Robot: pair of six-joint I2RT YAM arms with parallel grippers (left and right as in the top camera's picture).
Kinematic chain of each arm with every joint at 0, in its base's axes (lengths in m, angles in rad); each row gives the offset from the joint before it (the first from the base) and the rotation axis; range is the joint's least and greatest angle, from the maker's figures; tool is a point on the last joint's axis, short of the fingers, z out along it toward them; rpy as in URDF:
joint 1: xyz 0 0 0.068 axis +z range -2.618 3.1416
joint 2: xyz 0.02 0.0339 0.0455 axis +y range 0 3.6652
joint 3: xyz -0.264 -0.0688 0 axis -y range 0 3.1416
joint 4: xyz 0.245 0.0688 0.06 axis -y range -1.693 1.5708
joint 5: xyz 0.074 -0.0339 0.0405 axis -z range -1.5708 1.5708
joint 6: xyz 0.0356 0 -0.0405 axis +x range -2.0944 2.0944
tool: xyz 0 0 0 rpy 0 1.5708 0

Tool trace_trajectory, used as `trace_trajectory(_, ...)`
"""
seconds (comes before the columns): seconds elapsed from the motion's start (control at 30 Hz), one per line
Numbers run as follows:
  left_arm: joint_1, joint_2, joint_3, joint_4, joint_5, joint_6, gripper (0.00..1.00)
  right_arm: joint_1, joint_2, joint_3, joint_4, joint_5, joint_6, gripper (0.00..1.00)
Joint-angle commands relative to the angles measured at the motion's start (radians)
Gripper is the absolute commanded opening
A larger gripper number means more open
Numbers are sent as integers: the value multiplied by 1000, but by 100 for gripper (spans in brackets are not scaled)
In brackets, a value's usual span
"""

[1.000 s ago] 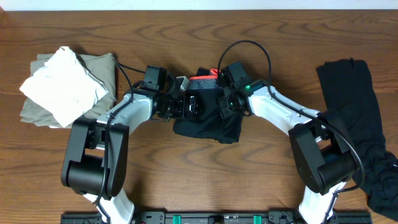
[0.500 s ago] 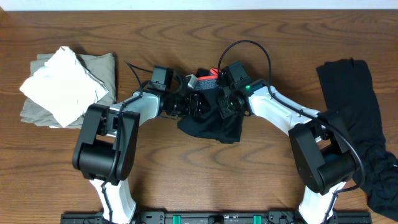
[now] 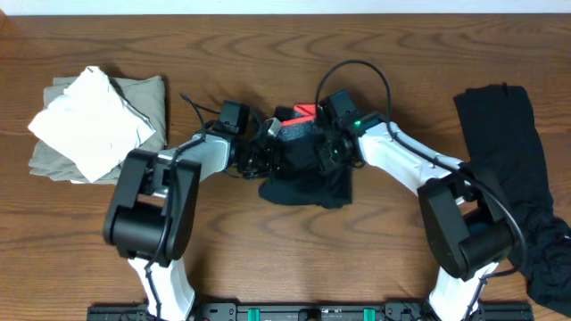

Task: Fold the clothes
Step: 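Carry the bundle left with the left gripper toward the clothes stack, then lower the pants onto the khaki stack and press with the left gripper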

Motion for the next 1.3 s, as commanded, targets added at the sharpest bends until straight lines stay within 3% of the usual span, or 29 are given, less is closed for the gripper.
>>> trace_trajectory(0.0, 69, -48, -13, -118, -391, 4, 6, -61, -113, 21, -55, 63, 8, 56)
trace_trajectory(0.23, 206, -227, 106, -313, -606, 13, 6, -123, -443, 45, -169, 43, 8, 57)
trace_trajectory(0.4, 277, -263, 231, -389, -783, 63, 6, -129, -612, 45, -237, 44, 7, 57)
trace_trajectory(0.7, 371, -263, 389, -407, -945, 153, 6, -129, -669, 45, -307, 47, 8, 59)
trace_trajectory(0.93, 484, -263, 436, -401, -946, 175, 6, -129, -659, 45, -313, 47, 8, 58)
trace_trajectory(1.1, 522, -264, 448, -389, -762, 186, 6, -129, -659, 45, -311, 47, 8, 59)
trace_trajectory(1.27, 523, -264, 463, -365, -764, 196, 6, -129, -659, 45, -314, 48, 8, 59)
